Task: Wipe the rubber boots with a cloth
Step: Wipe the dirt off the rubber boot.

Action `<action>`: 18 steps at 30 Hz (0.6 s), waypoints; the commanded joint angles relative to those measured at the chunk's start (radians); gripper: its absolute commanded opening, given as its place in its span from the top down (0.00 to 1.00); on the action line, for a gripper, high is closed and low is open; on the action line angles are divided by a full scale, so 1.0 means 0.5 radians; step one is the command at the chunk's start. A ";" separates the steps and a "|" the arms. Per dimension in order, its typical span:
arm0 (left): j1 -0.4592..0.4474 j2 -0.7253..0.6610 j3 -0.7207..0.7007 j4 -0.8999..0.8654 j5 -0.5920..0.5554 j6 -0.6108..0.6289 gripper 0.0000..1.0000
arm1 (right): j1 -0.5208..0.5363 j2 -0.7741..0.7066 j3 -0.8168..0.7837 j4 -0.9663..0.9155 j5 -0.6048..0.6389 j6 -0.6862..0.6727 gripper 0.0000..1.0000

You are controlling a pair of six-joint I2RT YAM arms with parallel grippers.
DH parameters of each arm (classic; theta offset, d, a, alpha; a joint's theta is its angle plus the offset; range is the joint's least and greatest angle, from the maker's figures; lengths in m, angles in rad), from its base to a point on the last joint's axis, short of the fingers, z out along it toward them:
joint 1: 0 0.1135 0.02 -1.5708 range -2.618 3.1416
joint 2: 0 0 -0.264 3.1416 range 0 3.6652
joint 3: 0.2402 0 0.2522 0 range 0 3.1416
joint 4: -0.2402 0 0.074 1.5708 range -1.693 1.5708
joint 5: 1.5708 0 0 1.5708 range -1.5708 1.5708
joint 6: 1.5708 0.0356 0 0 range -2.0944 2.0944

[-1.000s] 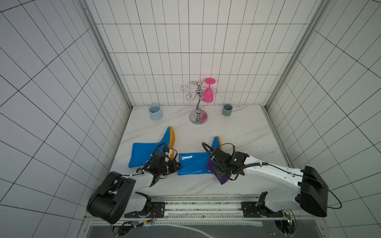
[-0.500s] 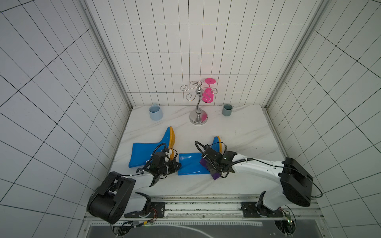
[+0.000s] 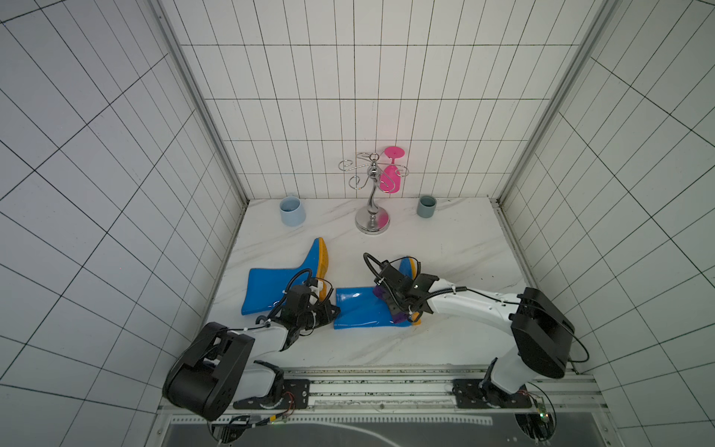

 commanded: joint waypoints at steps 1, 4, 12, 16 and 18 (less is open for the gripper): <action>-0.008 0.009 -0.054 -0.114 0.057 0.004 1.00 | -0.078 0.045 0.224 -0.005 0.100 -0.066 1.00; -0.008 0.010 -0.052 -0.115 0.057 0.004 1.00 | -0.149 0.087 0.276 0.006 0.113 -0.120 1.00; -0.005 0.012 -0.055 -0.112 0.060 0.002 1.00 | -0.332 0.294 0.537 0.022 0.133 -0.262 1.00; -0.003 0.006 -0.055 -0.111 0.066 0.004 1.00 | -0.408 0.418 0.668 0.020 0.149 -0.308 1.00; -0.003 0.008 -0.053 -0.111 0.066 0.005 1.00 | -0.450 0.475 0.726 0.006 0.157 -0.319 1.00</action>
